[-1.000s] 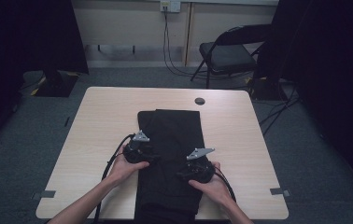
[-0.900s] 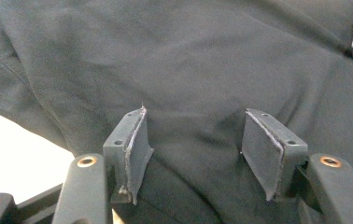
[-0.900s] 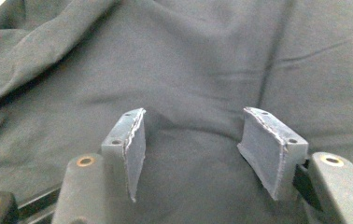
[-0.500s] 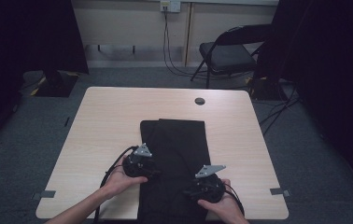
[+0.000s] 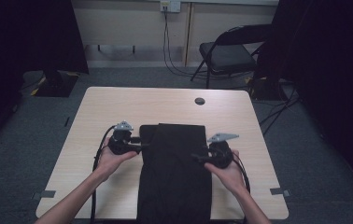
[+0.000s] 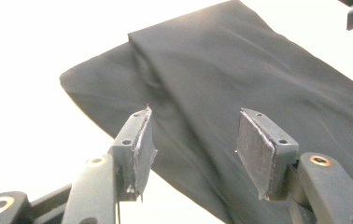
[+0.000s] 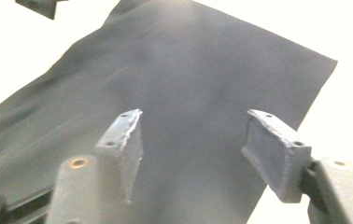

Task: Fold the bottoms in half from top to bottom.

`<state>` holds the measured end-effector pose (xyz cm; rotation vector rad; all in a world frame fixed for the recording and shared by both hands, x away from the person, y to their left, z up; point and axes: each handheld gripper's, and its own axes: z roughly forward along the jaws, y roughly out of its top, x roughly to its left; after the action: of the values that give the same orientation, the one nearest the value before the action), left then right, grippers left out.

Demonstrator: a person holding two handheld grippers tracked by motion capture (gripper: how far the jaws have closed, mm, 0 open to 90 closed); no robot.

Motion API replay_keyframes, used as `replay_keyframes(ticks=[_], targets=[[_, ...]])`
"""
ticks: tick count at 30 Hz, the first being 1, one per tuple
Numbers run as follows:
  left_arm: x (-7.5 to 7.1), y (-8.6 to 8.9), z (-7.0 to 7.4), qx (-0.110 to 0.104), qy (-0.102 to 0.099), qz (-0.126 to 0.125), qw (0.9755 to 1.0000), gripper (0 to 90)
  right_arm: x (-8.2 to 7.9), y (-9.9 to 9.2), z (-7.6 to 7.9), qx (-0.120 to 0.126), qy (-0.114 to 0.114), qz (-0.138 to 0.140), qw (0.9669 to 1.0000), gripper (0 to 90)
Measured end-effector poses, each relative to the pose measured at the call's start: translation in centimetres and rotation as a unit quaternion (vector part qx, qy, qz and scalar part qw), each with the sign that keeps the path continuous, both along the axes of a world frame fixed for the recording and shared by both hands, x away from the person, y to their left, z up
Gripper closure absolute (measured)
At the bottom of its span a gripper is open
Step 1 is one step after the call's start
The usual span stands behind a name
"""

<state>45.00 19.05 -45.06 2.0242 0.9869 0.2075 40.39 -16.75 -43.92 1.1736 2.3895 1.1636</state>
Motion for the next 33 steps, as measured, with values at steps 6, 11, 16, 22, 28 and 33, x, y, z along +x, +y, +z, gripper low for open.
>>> replay_keyframes(ticks=[6,11,16,22,28,33], targets=[[3.8,0.1,-1.2,0.009,0.019,0.016,0.9997,38.6,7.1,-0.3,-0.9,-0.002,0.008,-0.052,0.9986,30.6],[6.0,-0.4,-2.2,0.021,0.024,0.04,0.9987,34.5,10.2,0.5,-2.2,-0.022,0.019,-0.067,0.9974,29.0],[6.8,-0.7,-3.1,0.036,0.029,0.048,0.9978,33.8,11.5,0.6,-3.8,-0.024,0.037,-0.088,0.9952,27.2],[6.9,-2.0,-3.9,0.032,0.035,0.029,0.9985,32.4,11.7,1.9,-4.7,-0.045,0.035,-0.079,0.9952,25.7],[7.2,-1.6,-3.9,0.033,0.039,0.039,0.9979,31.9,11.8,2.1,-4.9,-0.061,0.028,-0.084,0.9942,25.6],[7.0,-2.3,-3.9,0.016,0.048,0.012,0.9986,31.7,11.8,2.6,-5.1,-0.065,0.025,-0.091,0.9934,19.5]])
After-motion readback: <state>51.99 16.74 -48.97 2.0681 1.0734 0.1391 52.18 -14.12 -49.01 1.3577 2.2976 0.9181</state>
